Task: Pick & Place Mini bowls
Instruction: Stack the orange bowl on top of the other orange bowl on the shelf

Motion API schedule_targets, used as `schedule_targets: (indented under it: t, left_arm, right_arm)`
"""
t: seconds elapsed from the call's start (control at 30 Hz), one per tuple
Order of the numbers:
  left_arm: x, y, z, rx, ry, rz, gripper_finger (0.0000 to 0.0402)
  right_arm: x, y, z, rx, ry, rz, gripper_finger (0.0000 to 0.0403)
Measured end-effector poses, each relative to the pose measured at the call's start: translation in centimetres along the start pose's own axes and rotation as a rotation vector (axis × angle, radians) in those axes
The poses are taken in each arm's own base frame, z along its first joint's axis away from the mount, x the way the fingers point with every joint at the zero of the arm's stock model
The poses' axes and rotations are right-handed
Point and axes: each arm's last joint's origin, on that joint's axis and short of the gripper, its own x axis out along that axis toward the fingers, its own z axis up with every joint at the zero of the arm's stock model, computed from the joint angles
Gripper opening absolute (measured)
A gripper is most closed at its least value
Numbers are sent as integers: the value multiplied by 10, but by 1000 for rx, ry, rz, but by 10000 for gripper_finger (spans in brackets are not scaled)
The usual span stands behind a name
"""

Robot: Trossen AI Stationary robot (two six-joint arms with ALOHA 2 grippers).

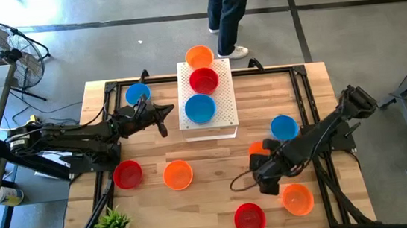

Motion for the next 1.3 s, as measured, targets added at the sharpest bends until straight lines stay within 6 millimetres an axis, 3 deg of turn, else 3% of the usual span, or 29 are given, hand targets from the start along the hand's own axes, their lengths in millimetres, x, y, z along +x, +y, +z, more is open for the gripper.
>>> schedule_targets:
  t: [0.27, 0.47, 0.63, 0.87, 1.03, 1.3]
  left_arm:
    - [0, 0, 0, 0, 0, -15, 0]
    - [0, 0, 0, 0, 0, -15, 0]
    - [0, 0, 0, 0, 0, -16, 0]
    - [0, 0, 0, 0, 0, -16, 0]
    - [0, 0, 0, -1, -2, -15, 0]
    - [0, 0, 1, -6, -11, -15, 0]
  right_arm:
    - [-47, -47, 24, -74, -54, -117, 2]
    - [-52, -95, 38, -93, -64, -180, 1]
    - [-30, -157, 41, -64, -3, -205, 1]
    - [32, -242, 22, -2, 12, -143, 1]
    - [64, -275, 9, 42, 14, -161, 0]
    - [83, -299, 9, 56, -32, -146, 0]
